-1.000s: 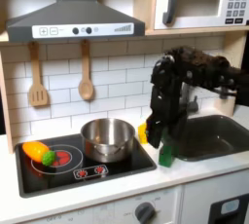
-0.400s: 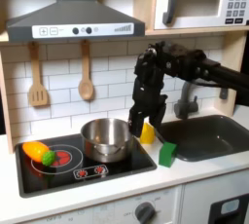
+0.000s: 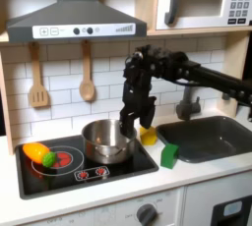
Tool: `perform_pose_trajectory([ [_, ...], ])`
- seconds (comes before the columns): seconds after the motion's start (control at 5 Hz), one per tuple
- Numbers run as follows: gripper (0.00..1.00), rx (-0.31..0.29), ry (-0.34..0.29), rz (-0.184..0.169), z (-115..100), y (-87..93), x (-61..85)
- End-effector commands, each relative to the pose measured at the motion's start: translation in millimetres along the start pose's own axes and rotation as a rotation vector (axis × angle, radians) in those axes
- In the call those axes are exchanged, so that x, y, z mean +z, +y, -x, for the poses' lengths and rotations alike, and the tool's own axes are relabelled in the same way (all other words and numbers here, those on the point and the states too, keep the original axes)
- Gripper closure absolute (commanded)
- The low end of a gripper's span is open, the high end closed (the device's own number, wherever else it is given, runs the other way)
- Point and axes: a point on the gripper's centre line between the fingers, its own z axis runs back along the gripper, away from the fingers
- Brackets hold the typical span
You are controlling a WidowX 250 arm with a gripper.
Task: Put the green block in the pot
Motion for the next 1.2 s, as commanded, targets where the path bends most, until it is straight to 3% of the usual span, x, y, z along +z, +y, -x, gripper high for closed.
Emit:
perform_pose_trajectory([
  [0.0, 0.00, 0.037, 0.018, 0.021, -27.9, -2.8, -15.3],
  [0.4, 0.00, 0.056, 0.047, 0.021, -35.6, 2.5, -25.0],
  [1.0, 0.00, 0.087, 0.049, 0.033, -36.2, 15.5, -22.4],
])
